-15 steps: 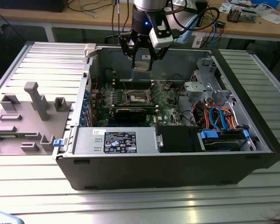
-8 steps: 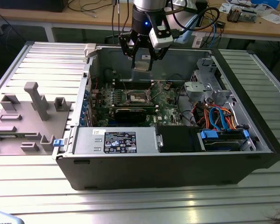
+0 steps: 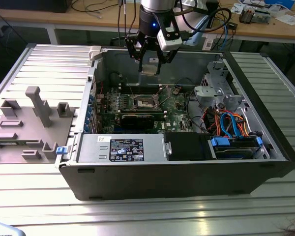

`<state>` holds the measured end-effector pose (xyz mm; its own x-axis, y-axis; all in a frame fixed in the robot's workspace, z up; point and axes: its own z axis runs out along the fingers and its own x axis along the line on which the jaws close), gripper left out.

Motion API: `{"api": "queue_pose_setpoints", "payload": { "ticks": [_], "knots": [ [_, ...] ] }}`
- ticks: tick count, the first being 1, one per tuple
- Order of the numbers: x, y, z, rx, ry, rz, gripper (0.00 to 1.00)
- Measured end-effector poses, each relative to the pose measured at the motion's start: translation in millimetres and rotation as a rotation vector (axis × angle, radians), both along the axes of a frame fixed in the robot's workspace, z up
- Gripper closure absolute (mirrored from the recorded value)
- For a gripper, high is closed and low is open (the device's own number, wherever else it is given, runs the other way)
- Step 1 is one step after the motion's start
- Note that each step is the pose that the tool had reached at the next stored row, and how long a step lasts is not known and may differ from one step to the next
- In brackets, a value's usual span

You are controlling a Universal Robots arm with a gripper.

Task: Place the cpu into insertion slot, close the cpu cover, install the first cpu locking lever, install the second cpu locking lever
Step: 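Place the cpu into insertion slot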

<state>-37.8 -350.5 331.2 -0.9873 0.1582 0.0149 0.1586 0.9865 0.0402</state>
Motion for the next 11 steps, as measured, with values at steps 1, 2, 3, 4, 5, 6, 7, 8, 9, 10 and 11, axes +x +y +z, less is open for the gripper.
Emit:
{"api": "queue_pose_setpoints", "payload": {
  "ticks": [1,2,3,4,5,6,7,8,9,10,11],
  "knots": [
    [0.0,0.0,0.0,-0.0001,0.0,-0.001,0.45],
    [0.0,0.0,-0.1,0.0,0.0,-0.001,0.45],
    [0.0,0.0,-0.1,-0.0001,0.0,-0.001,0.45],
    [0.0,0.0,-0.1,0.0,0.0,-0.002,0.45],
    [0.0,0.0,-0.1,0.0,0.0,-0.002,0.45],
    [0.0,0.0,-0.1,0.0,0.0,-0.003,0.45],
    [0.0,0.0,-0.1,0.0,0.0,-0.003,0.45],
    [0.0,0.0,-0.1,0.0,0.0,-0.004,0.45],
    [0.0,0.0,-0.2,0.0,-0.0001,-0.005,0.45],
    [0.0,0.0,-0.2,0.0,0.0,-0.005,0.45],
    [0.0,0.0,-0.2,0.0,0.0,-0.006,0.45]
  ]
}}
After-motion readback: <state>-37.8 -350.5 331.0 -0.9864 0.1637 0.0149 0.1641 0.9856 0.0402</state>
